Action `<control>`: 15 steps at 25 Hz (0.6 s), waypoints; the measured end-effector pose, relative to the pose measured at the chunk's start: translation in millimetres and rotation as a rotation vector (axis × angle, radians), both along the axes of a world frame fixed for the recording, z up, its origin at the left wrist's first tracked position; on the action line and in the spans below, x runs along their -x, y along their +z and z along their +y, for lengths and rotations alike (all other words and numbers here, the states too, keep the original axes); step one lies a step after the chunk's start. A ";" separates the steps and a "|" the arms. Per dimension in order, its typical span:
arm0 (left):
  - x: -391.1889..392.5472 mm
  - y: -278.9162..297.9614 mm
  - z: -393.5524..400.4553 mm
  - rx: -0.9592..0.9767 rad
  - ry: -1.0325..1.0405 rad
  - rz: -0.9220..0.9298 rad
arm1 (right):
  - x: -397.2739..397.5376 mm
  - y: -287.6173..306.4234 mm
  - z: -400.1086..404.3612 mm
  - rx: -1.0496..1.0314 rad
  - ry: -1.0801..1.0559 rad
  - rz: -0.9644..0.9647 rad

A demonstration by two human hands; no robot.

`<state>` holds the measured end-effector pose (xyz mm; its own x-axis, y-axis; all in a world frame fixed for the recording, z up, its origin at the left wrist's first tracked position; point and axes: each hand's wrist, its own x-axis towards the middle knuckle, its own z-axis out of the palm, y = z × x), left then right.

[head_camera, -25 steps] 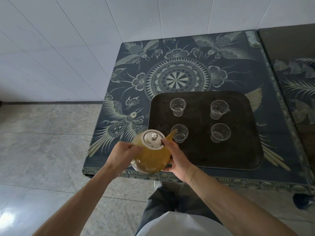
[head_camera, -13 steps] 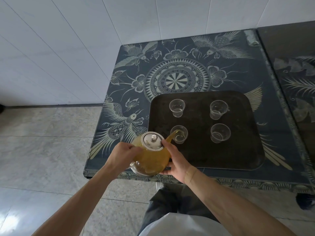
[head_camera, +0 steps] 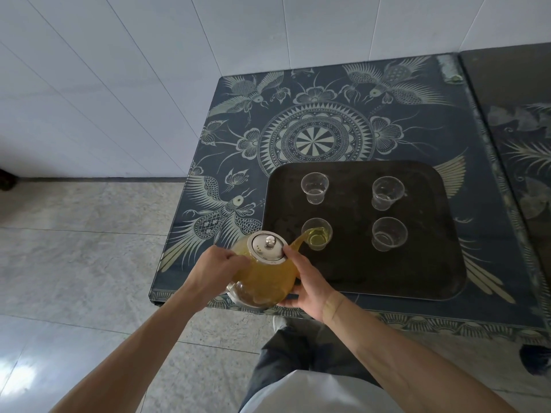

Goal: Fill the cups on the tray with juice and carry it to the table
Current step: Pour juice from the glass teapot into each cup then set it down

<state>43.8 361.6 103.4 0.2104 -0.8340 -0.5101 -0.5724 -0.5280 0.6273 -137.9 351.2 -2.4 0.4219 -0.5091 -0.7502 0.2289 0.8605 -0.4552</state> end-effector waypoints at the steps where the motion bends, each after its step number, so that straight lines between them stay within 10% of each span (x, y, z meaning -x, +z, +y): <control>1: 0.1 0.7 0.6 -0.002 0.002 0.000 | -0.6 0.4 0.3 -0.001 0.004 -0.002; 15: 2.6 3.0 6.2 -0.027 0.023 -0.009 | 2.2 -1.4 5.0 0.021 0.046 -0.001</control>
